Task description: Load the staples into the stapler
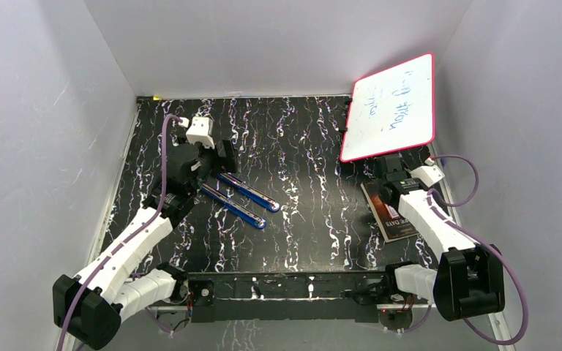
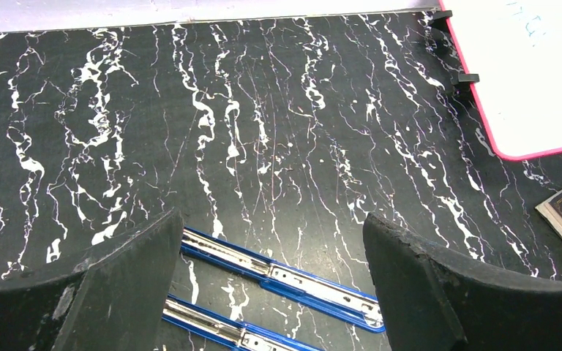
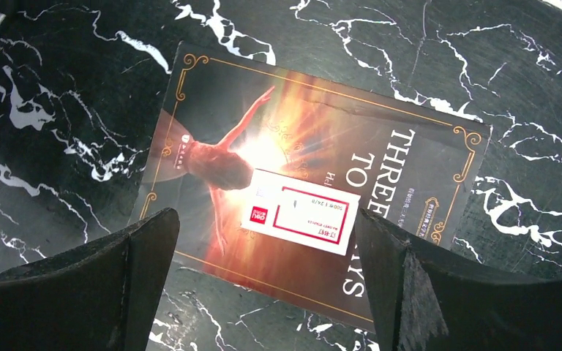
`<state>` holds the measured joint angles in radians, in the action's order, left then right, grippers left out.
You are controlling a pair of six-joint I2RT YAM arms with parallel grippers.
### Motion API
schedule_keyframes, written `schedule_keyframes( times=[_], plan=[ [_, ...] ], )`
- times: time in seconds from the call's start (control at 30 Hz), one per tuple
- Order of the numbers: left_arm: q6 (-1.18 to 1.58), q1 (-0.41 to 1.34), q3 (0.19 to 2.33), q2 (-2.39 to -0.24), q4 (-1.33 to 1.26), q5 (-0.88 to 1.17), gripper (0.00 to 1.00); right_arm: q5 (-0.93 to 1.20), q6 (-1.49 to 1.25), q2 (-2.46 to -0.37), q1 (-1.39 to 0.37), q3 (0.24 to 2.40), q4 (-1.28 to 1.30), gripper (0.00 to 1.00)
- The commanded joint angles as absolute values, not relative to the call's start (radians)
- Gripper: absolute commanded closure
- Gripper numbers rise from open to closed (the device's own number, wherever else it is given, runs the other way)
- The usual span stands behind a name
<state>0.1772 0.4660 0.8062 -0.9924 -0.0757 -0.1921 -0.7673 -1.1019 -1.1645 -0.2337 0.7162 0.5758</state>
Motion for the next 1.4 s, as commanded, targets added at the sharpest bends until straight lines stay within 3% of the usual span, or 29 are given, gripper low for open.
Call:
schedule_keyframes(
  times=[0.0,0.57,1.37],
  plan=[
    [0.187,0.460,0.806,-0.987,-0.107,-0.174,0.08,-0.732,-1.132,-1.180,-0.185,0.721,0.543,0.02],
    [0.193,0.460,0.803,-1.004,-0.109,-0.167,0.08,-0.636,-1.161,-1.306,-0.136,0.705,0.513,0.02],
    [0.201,0.460,0.799,-0.988,-0.101,-0.174,0.08,-0.638,-1.092,-1.379,-0.133,0.667,0.428,0.15]
  ],
)
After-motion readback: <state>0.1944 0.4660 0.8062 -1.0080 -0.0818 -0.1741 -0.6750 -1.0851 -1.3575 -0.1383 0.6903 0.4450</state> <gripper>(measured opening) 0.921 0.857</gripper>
